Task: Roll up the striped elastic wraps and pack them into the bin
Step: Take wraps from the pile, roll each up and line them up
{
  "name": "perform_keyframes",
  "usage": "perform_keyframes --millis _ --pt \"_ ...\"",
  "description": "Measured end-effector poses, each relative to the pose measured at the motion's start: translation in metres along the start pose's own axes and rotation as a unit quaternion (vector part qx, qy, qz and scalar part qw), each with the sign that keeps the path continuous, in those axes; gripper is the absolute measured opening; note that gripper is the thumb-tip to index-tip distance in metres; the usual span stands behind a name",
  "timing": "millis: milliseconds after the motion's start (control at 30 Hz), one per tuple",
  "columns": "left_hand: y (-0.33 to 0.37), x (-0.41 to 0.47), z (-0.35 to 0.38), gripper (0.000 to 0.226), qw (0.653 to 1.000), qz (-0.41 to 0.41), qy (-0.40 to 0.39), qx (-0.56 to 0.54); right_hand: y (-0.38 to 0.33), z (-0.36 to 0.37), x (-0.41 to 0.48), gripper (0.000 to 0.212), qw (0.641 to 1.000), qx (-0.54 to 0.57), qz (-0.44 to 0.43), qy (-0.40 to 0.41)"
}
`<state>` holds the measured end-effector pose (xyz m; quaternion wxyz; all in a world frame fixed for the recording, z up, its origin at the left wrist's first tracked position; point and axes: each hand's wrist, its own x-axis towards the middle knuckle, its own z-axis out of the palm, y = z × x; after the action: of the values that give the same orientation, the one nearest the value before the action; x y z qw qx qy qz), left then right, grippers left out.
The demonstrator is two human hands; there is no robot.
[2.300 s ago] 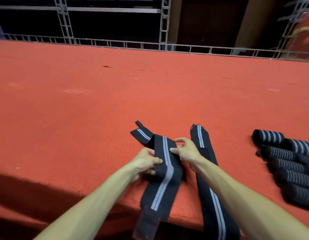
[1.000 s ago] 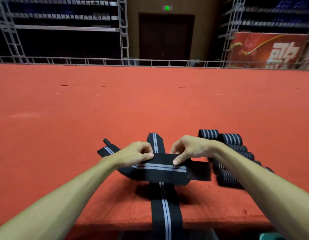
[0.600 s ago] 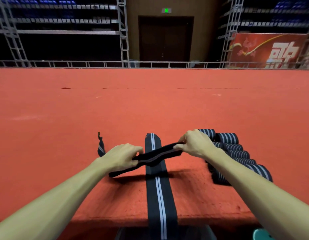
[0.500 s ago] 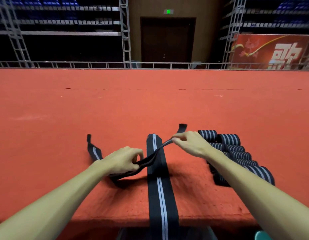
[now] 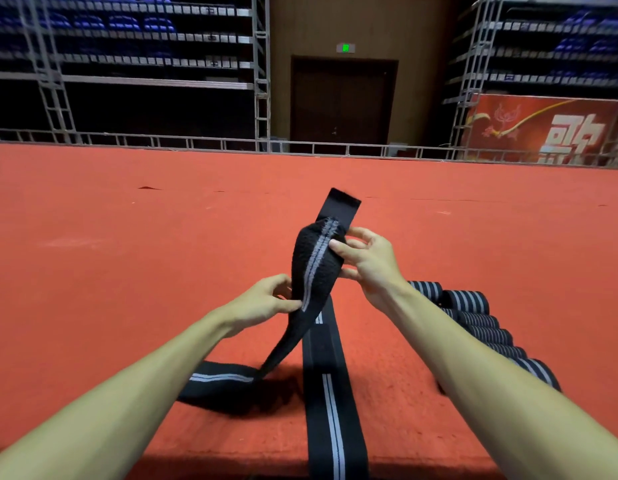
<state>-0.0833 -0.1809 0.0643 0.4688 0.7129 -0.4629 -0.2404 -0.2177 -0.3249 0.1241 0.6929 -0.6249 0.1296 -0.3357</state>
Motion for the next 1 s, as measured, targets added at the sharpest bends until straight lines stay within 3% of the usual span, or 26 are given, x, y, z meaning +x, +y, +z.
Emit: perform_keyframes --millis 100,233,367,567,700,767,900,1000 --pt "0.006 -0.010 -0.009 0.013 1.000 -0.015 -0.008 0.003 -0.007 0.003 0.001 0.013 1.000 0.015 0.010 0.005" --pt "0.036 -0.036 -0.019 0.024 0.997 -0.053 -0.063 0.005 -0.013 0.016 0.000 0.027 0.996 0.053 0.062 0.024" --pt "0.063 -0.061 -0.029 0.034 0.990 -0.035 -0.076 -0.110 -0.022 0.028 0.003 0.044 0.994 0.078 0.072 0.015" --pt "0.062 -0.075 -0.036 0.038 0.954 -0.017 -0.101 -0.281 -0.021 0.037 0.011 0.042 0.993 0.072 0.083 -0.041" --pt "0.029 -0.061 -0.033 0.043 0.936 -0.035 -0.124 -0.326 -0.001 0.039 0.022 0.033 0.993 0.023 0.106 -0.046" --pt "0.019 -0.056 -0.025 0.034 0.949 -0.060 -0.113 -0.290 0.012 0.038 0.031 0.024 0.993 -0.025 0.107 -0.038" --pt "-0.013 -0.038 -0.013 0.025 0.959 -0.130 -0.082 -0.237 0.040 0.031 0.054 0.020 0.966 -0.246 0.076 -0.025" --pt "-0.043 -0.020 -0.006 0.024 0.969 -0.148 -0.028 -0.195 0.060 0.029 0.076 0.015 0.953 -0.287 0.085 -0.038"
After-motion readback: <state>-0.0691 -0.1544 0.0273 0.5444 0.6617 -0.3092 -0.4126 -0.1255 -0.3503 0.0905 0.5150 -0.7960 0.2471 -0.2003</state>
